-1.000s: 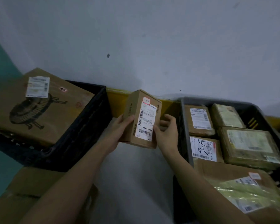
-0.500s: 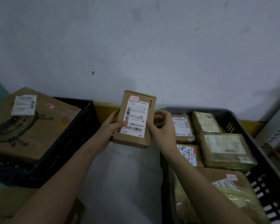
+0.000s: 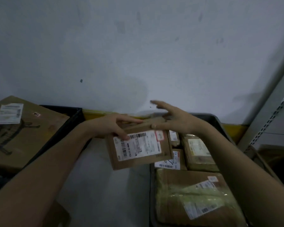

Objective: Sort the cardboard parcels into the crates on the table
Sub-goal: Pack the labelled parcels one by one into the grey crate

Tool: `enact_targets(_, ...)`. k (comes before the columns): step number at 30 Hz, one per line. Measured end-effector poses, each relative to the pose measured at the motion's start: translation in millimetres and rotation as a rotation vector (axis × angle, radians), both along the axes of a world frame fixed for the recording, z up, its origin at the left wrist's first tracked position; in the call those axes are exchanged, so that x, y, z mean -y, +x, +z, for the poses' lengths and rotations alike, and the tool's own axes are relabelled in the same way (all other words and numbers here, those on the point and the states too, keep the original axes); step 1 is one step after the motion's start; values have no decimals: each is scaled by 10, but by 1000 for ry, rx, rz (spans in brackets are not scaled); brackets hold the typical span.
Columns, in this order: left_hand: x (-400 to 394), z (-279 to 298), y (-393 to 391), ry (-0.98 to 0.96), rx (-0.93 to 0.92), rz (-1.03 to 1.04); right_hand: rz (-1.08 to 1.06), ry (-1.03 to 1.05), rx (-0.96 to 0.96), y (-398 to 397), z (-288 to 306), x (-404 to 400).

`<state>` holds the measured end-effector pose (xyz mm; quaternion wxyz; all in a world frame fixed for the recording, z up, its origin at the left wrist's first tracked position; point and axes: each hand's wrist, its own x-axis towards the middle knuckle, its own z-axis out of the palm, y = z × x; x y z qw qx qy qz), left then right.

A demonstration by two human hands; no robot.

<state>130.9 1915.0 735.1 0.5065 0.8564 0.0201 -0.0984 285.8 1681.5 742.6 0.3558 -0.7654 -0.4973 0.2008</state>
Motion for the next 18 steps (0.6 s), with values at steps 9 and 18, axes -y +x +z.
enact_targets(9,673,-268,482,255,506,668,-567,348,-507,313,-370,396)
enact_targets(18,1634,-1628,305,-21,139,589,-779,90,-535,419,-1009,153)
